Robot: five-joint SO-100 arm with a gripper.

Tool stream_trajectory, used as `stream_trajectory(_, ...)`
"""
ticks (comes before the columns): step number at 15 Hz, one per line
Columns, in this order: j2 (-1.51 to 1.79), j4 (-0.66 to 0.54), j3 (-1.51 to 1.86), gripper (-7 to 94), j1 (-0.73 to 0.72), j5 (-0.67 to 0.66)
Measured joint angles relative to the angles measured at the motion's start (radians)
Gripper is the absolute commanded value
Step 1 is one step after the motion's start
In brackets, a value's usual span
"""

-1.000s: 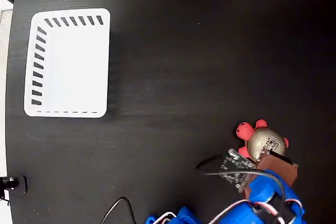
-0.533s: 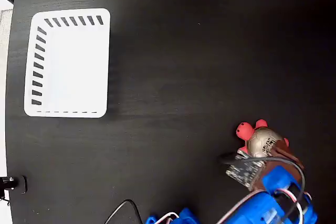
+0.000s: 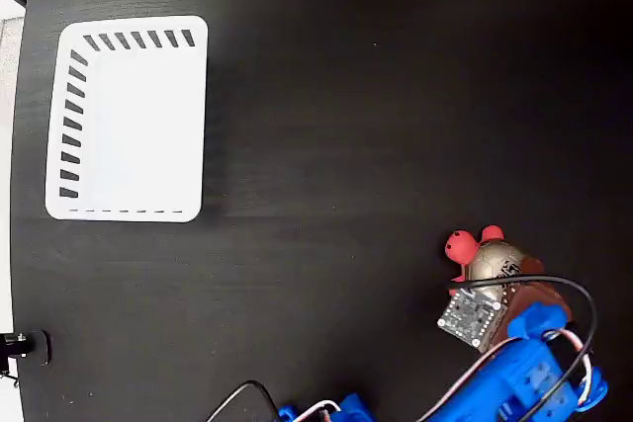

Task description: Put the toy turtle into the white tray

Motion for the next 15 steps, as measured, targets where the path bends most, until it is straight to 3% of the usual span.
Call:
stream_trajectory(1, -0.02, 0.0, -0.015, 54, 0.0, 0.005)
stream_trajectory(2, -0.048, -0.002, -0.032, 62, -0.003, 0.009)
stream_trajectory(7, -0.084, 0.0, -0.052, 62, -0.008, 0.009)
stream_trajectory(8, -0.086, 0.0, -0.052, 71, -0.014, 0.017)
stream_trajectory(15, -0.19, -0.069, -0.054, 70, -0.046, 0.061)
